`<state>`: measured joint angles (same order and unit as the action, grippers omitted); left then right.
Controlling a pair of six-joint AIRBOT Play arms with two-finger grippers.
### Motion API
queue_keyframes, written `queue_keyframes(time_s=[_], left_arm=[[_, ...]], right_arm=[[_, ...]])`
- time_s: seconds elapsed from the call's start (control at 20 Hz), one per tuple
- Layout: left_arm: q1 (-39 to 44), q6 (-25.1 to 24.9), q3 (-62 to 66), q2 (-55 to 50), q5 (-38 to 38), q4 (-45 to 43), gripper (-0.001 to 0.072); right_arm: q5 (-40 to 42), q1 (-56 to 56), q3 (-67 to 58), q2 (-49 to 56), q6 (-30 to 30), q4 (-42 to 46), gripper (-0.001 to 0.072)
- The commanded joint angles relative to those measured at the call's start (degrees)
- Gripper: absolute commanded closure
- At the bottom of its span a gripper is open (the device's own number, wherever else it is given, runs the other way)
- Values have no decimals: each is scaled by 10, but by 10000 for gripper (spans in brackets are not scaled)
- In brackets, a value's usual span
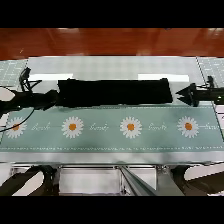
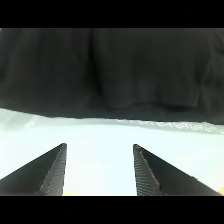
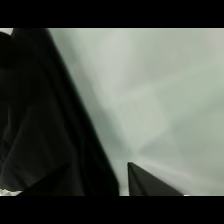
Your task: Fold the shirts.
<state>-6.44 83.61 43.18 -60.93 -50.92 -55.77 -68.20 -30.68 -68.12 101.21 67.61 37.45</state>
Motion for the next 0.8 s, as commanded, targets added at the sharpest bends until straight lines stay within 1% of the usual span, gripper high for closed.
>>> queue_keyframes(time_s=[0.0, 0.2, 0.25, 0.3, 0.35, 0.45, 0.5, 0.55, 0.6, 0.65, 0.75], left_arm=[[11, 2, -16, 8, 10, 18, 200], [11, 2, -16, 8, 10, 18, 200], [11, 2, -16, 8, 10, 18, 200], [11, 2, -16, 8, 10, 18, 200], [11, 2, -16, 8, 10, 18, 201], [11, 2, -16, 8, 8, 27, 204], [11, -7, -16, 8, 3, 41, 264], [11, -24, -13, 8, -8, 56, 503], [14, -52, -10, 8, -12, 76, 680], [21, -73, -7, 8, -8, 98, 687], [54, -82, 4, 1, 25, 124, 687]], right_arm=[[-2, 52, -42, 48, 17, -13, 296], [0, 106, -97, 75, 34, -13, 304], [5, 118, -108, 76, 33, -12, 410], [3, 127, -119, 75, 33, -13, 597], [-6, 134, -132, 74, 25, -13, 688], [-36, 136, -153, 60, 21, -3, 688], [-45, 133, -153, 42, 21, 13, 688], [-56, 129, -153, 16, 22, 44, 688], [-68, 128, -153, -10, 22, 76, 688], [-74, 125, -147, -45, 24, 105, 688], [-78, 117, -122, -120, 24, 121, 688]])
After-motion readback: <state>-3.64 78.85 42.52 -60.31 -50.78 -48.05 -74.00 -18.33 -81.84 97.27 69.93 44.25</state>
